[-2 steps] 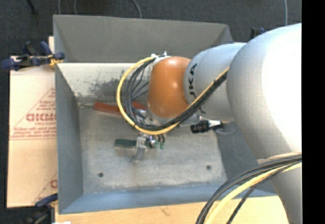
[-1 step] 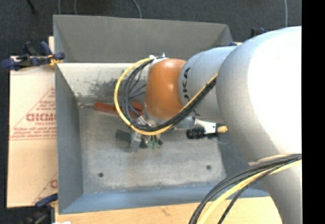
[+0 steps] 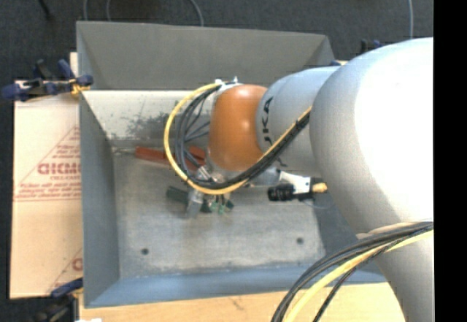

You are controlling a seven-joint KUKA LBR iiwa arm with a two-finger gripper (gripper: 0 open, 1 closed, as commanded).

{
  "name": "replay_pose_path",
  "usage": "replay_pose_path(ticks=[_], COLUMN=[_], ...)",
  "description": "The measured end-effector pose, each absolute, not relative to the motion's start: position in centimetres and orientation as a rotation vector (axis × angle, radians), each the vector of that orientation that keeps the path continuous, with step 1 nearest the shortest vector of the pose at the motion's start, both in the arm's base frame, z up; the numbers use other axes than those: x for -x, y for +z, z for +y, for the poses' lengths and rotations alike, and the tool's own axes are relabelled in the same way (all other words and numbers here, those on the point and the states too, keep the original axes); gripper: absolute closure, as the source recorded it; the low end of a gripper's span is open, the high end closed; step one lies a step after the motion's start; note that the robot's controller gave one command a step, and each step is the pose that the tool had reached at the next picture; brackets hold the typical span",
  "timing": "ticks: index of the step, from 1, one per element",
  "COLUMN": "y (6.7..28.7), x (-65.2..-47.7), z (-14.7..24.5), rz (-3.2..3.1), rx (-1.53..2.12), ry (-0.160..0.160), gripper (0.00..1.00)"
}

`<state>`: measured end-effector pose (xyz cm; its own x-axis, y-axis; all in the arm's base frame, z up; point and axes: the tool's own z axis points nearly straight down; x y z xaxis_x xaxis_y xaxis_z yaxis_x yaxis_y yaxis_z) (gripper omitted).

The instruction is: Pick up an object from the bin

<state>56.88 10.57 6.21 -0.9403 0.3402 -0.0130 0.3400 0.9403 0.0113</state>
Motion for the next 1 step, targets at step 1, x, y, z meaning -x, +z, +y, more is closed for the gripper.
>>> replay_pose_path(ticks=[1], y=[6.42], x=[-56.85], z=[10.6], rz=[3.081], rx=[-0.555], ry=[0.012], gripper=[1.0])
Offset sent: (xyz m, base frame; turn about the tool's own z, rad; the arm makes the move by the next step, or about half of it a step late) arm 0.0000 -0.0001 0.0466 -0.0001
